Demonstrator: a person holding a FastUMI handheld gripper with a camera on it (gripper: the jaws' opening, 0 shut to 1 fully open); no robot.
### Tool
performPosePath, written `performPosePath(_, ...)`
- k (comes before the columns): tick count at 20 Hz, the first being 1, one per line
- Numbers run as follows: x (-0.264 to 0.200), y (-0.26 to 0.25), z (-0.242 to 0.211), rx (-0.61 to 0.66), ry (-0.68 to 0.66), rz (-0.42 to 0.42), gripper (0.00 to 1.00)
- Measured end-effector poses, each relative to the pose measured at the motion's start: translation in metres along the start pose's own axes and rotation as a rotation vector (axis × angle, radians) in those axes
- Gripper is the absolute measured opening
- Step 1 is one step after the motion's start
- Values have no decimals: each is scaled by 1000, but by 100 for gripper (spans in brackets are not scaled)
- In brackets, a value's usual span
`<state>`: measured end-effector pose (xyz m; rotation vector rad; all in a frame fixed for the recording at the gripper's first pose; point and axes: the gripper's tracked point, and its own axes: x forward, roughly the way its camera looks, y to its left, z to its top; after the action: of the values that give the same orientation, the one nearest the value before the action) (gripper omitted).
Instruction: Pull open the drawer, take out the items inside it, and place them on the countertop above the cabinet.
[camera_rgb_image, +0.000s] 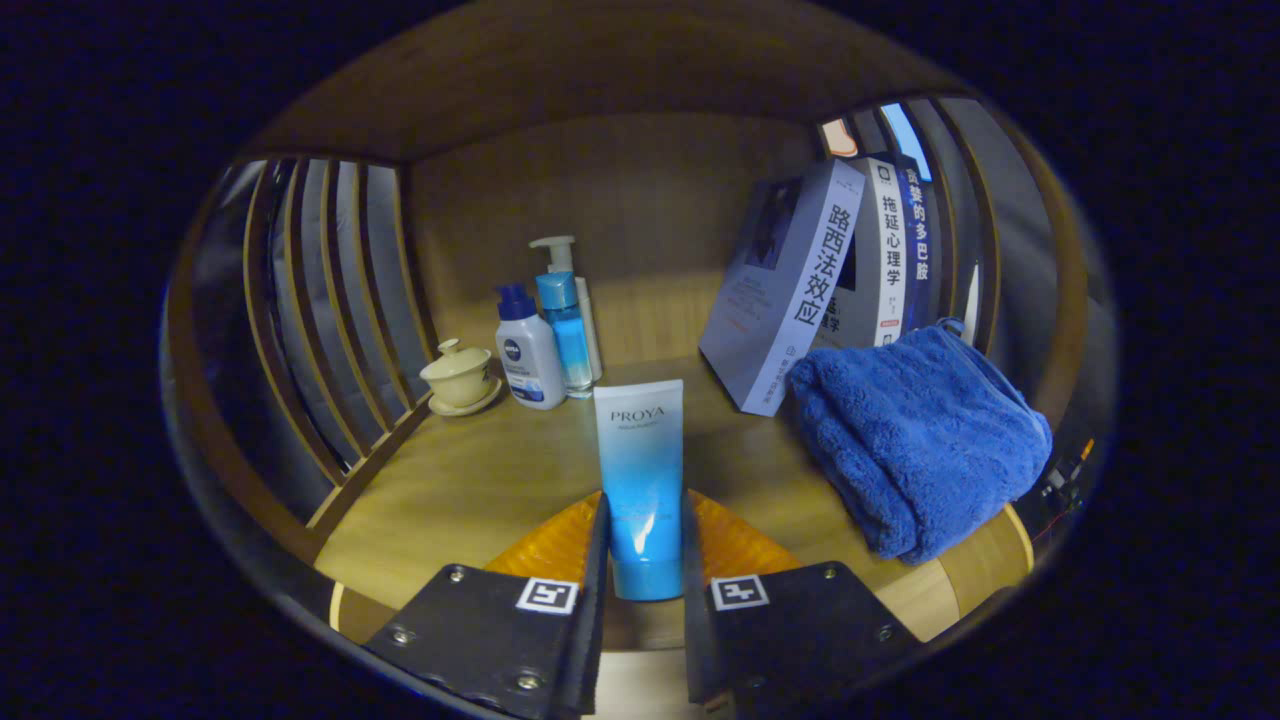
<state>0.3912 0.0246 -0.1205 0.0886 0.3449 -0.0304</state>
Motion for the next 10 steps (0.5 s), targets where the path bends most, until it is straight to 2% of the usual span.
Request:
performPosePath(4,11,-3,-7,48,50,-5,34)
performPosePath(7,27,-9,-15,73,69,-14,39)
performPosePath(8,17,-12,-14,62,71,-21,38)
performPosePath(10,11,-8,-16,35,74,4,44)
